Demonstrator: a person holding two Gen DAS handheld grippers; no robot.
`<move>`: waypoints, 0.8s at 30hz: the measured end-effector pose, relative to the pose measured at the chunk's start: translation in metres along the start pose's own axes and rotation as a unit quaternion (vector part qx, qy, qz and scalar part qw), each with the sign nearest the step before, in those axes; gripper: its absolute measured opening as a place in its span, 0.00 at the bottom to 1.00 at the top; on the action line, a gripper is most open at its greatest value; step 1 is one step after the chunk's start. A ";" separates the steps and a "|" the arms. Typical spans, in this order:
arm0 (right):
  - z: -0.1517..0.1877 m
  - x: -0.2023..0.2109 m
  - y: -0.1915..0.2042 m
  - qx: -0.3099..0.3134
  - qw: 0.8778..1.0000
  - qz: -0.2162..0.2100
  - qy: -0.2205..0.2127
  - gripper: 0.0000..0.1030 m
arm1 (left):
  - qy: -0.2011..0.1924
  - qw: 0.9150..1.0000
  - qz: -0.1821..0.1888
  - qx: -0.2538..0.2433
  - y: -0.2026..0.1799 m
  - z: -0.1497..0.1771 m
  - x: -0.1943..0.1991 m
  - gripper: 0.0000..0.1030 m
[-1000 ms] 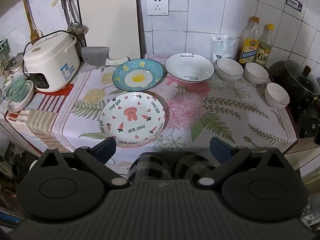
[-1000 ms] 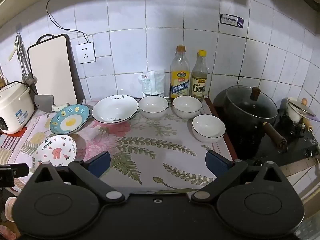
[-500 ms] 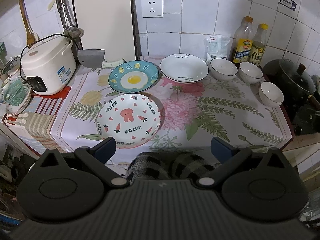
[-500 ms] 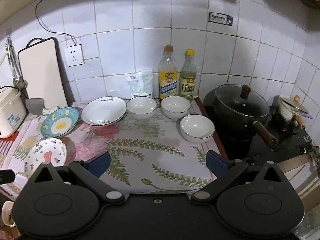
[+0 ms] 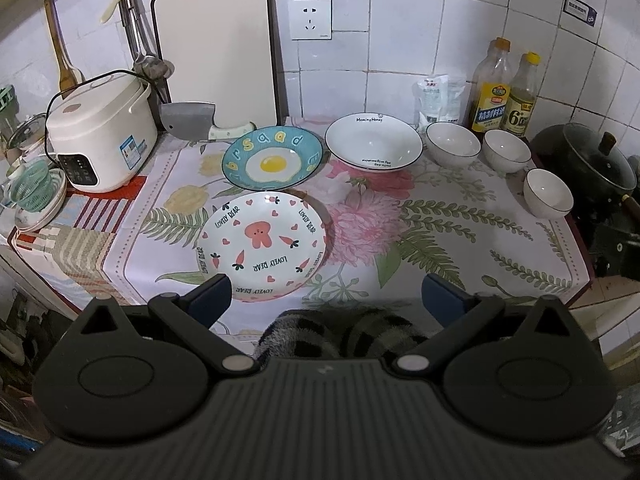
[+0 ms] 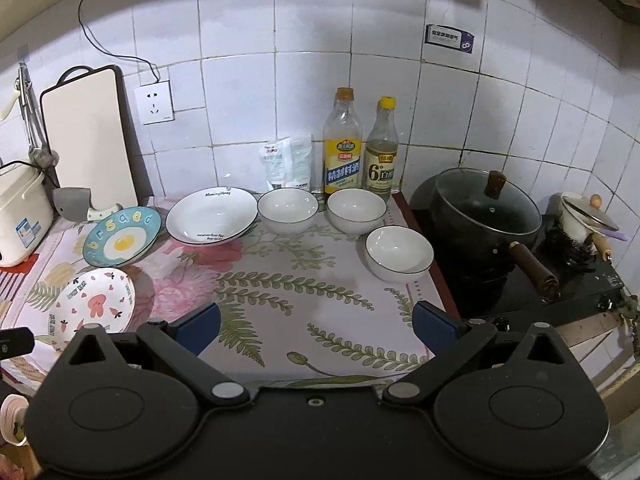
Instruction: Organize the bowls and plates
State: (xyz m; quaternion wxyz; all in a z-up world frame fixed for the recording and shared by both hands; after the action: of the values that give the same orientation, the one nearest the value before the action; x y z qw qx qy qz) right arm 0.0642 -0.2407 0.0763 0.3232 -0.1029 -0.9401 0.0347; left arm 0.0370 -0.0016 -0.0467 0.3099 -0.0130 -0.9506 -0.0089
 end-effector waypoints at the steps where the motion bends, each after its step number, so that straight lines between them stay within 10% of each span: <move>1: 0.001 0.000 0.001 0.001 1.000 -0.002 0.001 1.00 | 0.000 1.000 0.000 -0.001 0.000 0.000 0.000 1.00; 24: 0.008 0.001 0.017 0.023 0.999 -0.023 -0.015 1.00 | -0.037 0.999 -0.017 -0.016 0.001 0.008 -0.003 1.00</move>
State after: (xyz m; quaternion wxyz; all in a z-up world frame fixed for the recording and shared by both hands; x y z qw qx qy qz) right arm 0.0611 -0.2239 0.0685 0.3120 -0.0735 -0.9459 0.0509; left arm 0.0349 -0.0004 -0.0546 0.2745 -0.0022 -0.9611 -0.0290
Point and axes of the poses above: each gripper's, at about its wrist camera, not at the fingertips, and x roughly against the way its jaws point, y to its left, z to its underside, the point moved 6 cm from there along -x, roughly the way its jaws point, and after that the axes turned 12 degrees about -y, right-handed, at the moved point
